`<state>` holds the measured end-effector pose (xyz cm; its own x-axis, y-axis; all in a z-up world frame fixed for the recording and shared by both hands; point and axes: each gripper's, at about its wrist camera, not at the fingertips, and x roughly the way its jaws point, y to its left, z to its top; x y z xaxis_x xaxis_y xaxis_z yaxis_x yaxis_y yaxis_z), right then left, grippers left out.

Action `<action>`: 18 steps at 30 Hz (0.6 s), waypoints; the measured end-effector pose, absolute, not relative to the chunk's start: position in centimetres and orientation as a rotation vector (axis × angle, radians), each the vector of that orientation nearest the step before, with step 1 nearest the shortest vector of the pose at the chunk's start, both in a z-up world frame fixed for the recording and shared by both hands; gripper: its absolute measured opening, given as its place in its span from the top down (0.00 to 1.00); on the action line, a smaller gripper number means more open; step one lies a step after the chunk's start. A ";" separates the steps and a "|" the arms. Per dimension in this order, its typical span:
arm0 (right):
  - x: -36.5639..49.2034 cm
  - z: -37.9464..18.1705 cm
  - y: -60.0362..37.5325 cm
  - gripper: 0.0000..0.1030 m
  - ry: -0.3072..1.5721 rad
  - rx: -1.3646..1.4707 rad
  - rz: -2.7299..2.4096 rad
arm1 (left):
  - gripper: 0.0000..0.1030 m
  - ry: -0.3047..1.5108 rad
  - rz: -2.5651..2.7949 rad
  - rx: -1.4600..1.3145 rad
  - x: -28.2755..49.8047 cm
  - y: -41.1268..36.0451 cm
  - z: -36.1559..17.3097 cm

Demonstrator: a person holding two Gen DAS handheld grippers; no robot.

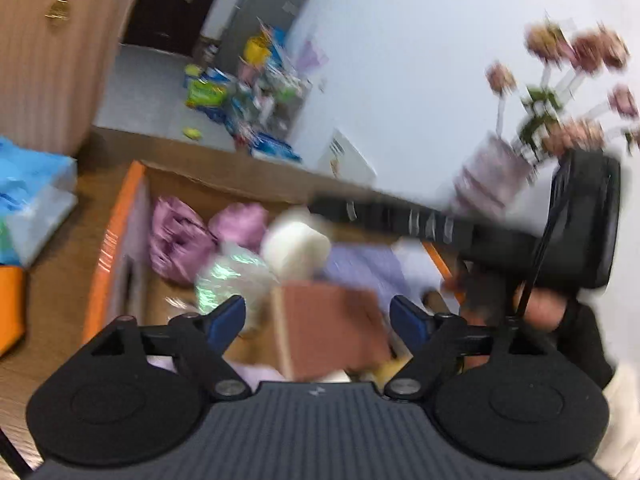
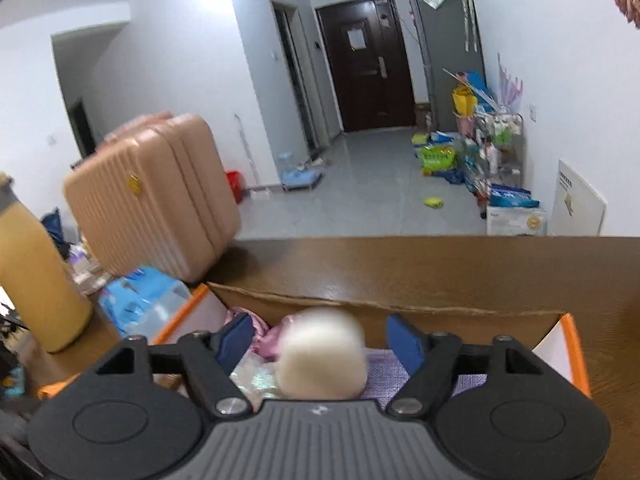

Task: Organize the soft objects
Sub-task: 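Open both grippers to drop the foam pieces into the box, then withdraw both grippers from the box toward the blue fluffy puff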

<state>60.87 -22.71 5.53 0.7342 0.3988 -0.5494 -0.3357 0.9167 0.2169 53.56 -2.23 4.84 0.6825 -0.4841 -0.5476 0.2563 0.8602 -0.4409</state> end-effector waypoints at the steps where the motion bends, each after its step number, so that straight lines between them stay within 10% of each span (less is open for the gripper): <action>1: 61.1 5.2 -22.6 0.29 0.635 0.113 0.418 | 0.20 0.709 -0.408 -0.341 53.9 -1.6 5.0; 18: 51.5 12.8 -27.4 0.28 0.544 0.058 0.319 | 0.19 0.635 -0.368 -0.230 48.4 0.1 11.3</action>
<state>51.51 -27.35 12.81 0.8079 0.3130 -0.4993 -0.2824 0.9493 0.1380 48.40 0.12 11.26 0.7436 -0.4019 -0.5344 0.2631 0.9106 -0.3188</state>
